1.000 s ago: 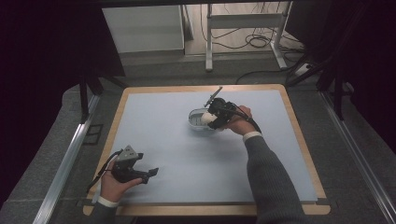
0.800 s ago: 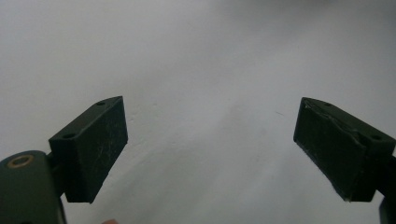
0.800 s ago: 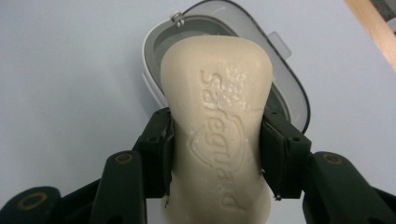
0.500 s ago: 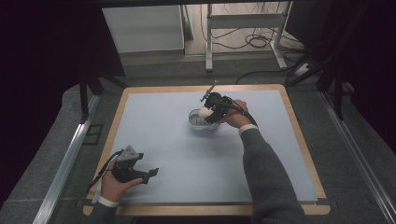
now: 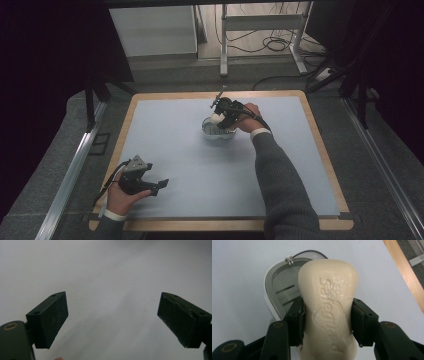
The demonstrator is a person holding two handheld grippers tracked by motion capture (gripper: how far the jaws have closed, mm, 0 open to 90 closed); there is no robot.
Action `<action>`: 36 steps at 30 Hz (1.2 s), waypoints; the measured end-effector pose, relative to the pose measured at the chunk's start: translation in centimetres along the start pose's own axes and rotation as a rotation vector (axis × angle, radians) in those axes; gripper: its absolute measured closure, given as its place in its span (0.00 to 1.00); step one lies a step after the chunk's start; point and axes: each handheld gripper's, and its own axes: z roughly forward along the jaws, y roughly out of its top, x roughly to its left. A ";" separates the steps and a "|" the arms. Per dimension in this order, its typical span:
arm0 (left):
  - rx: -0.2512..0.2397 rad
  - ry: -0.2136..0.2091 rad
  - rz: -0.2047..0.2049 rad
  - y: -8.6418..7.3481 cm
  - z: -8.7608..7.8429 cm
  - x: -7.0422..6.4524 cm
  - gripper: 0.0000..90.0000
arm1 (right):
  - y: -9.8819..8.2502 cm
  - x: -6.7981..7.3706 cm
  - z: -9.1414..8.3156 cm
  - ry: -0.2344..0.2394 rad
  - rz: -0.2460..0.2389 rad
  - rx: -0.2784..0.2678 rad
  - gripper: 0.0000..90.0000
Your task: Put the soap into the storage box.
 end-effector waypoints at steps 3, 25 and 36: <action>-0.003 -0.004 0.000 0.0 0.0 0.0 0.11 | 0.3 0.3 0.5 0.002 -0.031 0.008 0.55; 0.003 -0.004 0.004 0.0 0.2 0.0 0.11 | -0.2 1.2 0.6 -0.004 -0.024 -0.005 0.47; 0.011 -0.002 0.000 0.0 0.4 0.0 0.11 | -0.7 1.1 -1.7 -0.041 0.131 -0.119 0.39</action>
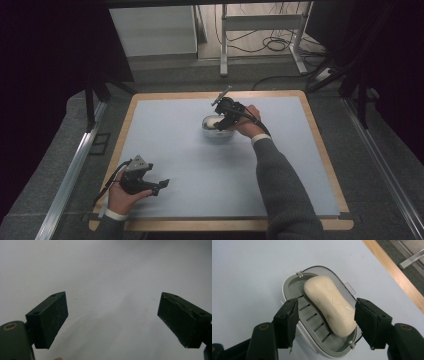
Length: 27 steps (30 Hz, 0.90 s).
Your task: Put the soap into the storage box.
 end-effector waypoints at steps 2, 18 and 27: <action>0.002 0.003 -0.001 0.0 0.0 0.0 0.11 | -0.2 0.1 -0.5 0.003 0.022 -0.020 0.39; -0.020 0.012 0.002 -0.1 -0.9 0.0 0.11 | -4.5 1.4 -2.3 0.005 0.104 -0.088 0.35; -0.022 0.019 -0.003 -0.2 -0.9 -0.1 0.11 | -9.9 1.7 -3.9 -0.014 0.197 -0.122 0.35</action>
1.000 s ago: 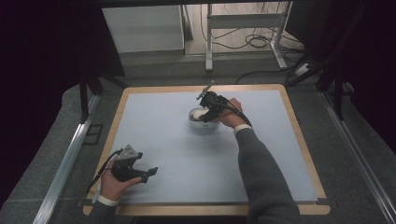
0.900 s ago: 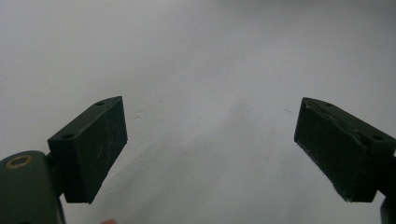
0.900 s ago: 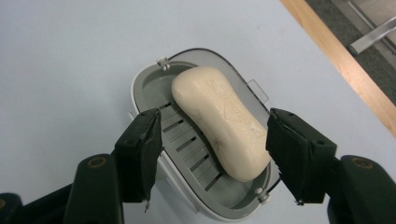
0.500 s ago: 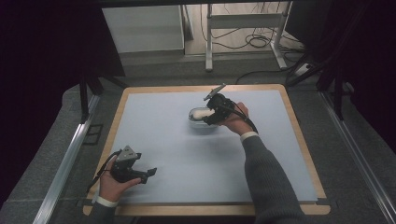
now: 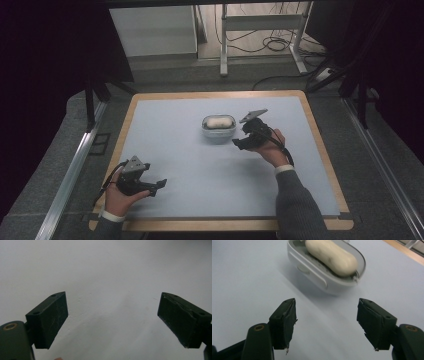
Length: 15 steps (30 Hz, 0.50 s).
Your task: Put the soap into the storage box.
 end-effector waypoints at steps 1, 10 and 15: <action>0.002 0.002 -0.001 0.0 0.1 0.0 0.11 | -0.6 -0.1 -0.3 -0.003 0.010 -0.004 0.35; 0.018 0.006 0.010 0.0 0.4 -0.1 0.11 | -5.6 -1.0 -2.8 -0.028 0.083 -0.052 0.34; 0.015 0.006 0.008 0.0 0.4 -0.1 0.11 | -8.5 -0.6 -3.7 -0.041 0.116 -0.065 0.33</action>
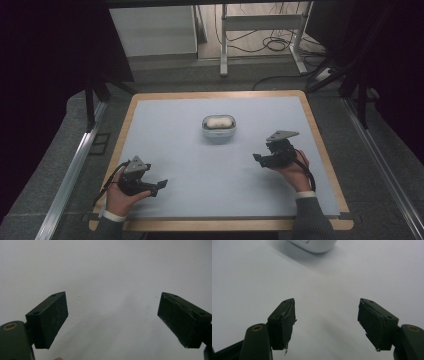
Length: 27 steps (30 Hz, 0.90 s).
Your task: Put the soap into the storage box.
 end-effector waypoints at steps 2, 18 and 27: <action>0.000 0.001 0.001 0.0 0.0 0.0 0.11 | -0.9 0.1 -0.3 -0.002 0.010 -0.007 0.33; -0.003 0.005 0.003 0.0 -0.1 0.0 0.11 | -3.9 -0.4 -0.4 -0.044 0.029 0.025 0.32; -0.003 0.005 0.002 0.0 -0.1 0.0 0.11 | -3.9 -0.7 -0.8 -0.060 0.045 -0.011 0.31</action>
